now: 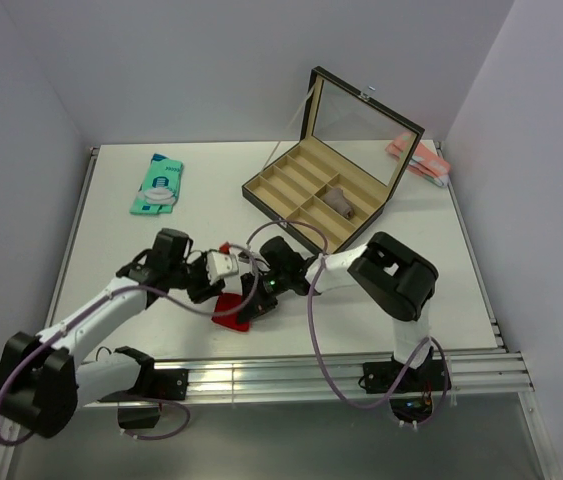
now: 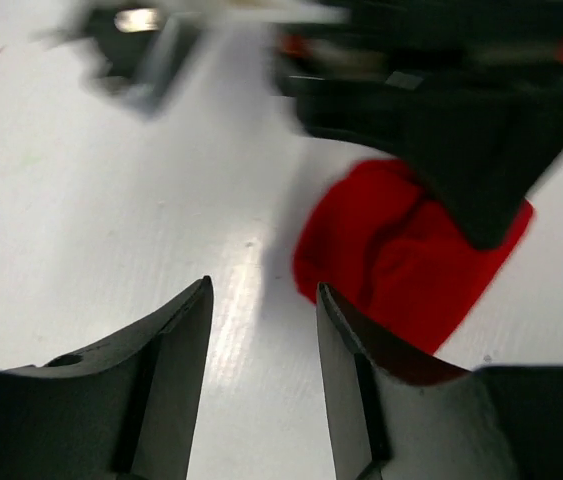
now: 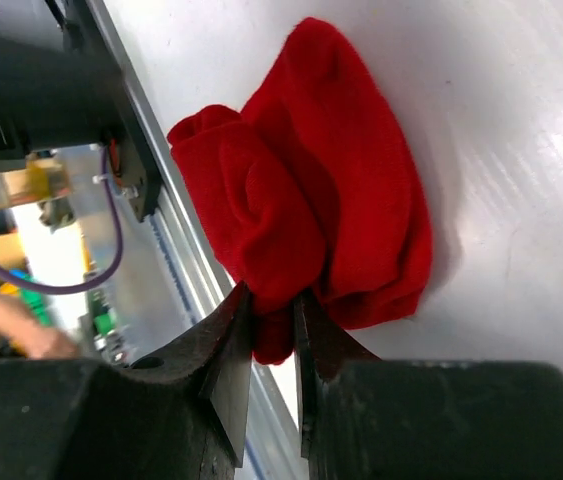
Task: Roll the socks
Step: Roll the sock at the center of the board.
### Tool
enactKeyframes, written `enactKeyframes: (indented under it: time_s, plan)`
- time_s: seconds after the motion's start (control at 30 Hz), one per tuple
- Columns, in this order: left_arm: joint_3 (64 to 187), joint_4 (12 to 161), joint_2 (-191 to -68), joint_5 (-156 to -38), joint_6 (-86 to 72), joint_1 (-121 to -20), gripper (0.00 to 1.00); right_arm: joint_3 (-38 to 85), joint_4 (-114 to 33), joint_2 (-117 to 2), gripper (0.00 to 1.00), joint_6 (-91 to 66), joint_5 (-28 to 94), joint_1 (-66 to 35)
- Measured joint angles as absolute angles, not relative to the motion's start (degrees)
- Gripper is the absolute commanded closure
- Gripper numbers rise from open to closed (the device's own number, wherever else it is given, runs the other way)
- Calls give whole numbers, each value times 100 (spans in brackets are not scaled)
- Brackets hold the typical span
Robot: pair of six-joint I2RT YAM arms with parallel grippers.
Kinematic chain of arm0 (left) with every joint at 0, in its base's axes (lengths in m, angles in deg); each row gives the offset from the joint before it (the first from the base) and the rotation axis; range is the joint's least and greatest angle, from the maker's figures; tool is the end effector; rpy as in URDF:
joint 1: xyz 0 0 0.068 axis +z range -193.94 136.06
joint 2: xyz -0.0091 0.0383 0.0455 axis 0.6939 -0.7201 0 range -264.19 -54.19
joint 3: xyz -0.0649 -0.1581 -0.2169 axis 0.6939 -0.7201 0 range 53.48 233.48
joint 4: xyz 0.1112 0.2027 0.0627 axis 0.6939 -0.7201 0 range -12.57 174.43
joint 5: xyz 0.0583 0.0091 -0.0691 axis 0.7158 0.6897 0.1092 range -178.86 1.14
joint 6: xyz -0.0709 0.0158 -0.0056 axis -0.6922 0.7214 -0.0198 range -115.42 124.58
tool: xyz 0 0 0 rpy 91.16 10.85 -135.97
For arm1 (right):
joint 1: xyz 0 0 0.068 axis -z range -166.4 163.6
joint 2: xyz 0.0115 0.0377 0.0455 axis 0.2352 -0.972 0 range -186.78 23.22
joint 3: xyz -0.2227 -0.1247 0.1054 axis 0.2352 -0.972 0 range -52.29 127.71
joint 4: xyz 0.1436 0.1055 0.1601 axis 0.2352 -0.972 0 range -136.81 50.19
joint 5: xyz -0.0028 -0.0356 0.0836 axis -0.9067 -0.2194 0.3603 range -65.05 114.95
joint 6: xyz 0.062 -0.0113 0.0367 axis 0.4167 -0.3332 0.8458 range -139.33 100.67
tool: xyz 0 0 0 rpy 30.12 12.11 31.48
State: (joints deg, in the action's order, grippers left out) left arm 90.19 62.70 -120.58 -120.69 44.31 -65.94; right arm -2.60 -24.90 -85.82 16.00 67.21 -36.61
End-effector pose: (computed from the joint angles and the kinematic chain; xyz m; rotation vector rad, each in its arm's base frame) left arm 0.1857 -0.1095 0.2029 1.4052 1.8944 -0.5348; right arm 0.1969 0.3001 0.1232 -0.7657 2.5585 1.4995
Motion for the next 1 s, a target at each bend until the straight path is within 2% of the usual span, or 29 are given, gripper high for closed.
enactKeyframes:
  time_s: [0.07,0.13,0.2,0.4,0.63,1.0]
  plan:
    - [8613,6423,-11658,-11840,4656,-6976,48,-111,-2704,-8678,91,1607,6892,-3583]
    - [8366,6460,-11406,-11706,4864,-7293,40,-6,-2909,-8741,92,1618,6999,-3502]
    - [8307,6475,-11363,-11597,5008,-7435,43,68,-3064,-8794,93,1622,7108,-3408]
    - [8173,6510,-11144,-11346,5331,-7925,39,326,-3521,-8995,94,1616,7406,-3189]
    - [7946,6407,-11026,-11280,5581,-8375,41,462,-3799,-9052,94,1592,7456,-3139]
    - [7572,6512,-10969,-11090,5773,-8712,44,536,-3947,-9069,95,1565,7454,-3135]
